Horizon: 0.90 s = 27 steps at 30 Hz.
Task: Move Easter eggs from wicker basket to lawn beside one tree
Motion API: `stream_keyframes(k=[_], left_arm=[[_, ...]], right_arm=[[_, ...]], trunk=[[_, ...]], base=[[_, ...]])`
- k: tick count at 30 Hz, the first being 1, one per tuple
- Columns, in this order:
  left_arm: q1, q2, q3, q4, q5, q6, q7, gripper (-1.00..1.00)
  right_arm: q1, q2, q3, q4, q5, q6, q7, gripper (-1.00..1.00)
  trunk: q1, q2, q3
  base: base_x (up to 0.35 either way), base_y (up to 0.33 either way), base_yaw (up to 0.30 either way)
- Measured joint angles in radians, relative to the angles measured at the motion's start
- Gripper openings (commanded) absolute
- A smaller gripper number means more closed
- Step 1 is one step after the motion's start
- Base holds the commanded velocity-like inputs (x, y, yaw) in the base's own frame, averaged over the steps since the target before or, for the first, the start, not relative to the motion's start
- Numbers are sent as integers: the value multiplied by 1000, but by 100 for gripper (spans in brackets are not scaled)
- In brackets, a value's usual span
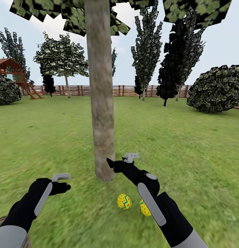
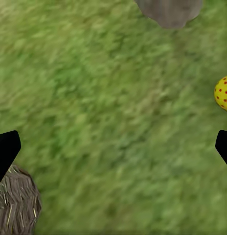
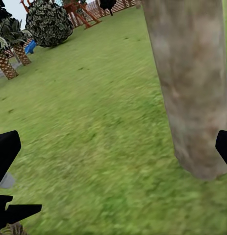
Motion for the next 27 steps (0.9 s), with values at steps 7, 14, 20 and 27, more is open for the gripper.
stream_keyframes(k=[7, 14, 20, 27], left_arm=[[0, 0, 0, 0, 0, 0, 0, 100], [0, 0, -1, 0, 0, 0, 0, 100], [0, 2, 0, 0, 0, 0, -1, 100], [0, 2, 0, 0, 0, -1, -1, 100]], right_arm=[[0, 1, 0, 0, 0, 0, 0, 100], [0, 2, 0, 1, 0, -1, 0, 100], [0, 1, 0, 1, 0, -1, 0, 100], [0, 2, 0, 1, 0, -1, 0, 100]], trunk=[[-27, 49, 22], [-53, 98, 44], [-76, 140, 63], [-104, 189, 85]], base=[[0, 0, 0], [-39, 0, 0], [-168, 0, 0], [-32, 0, 0]])
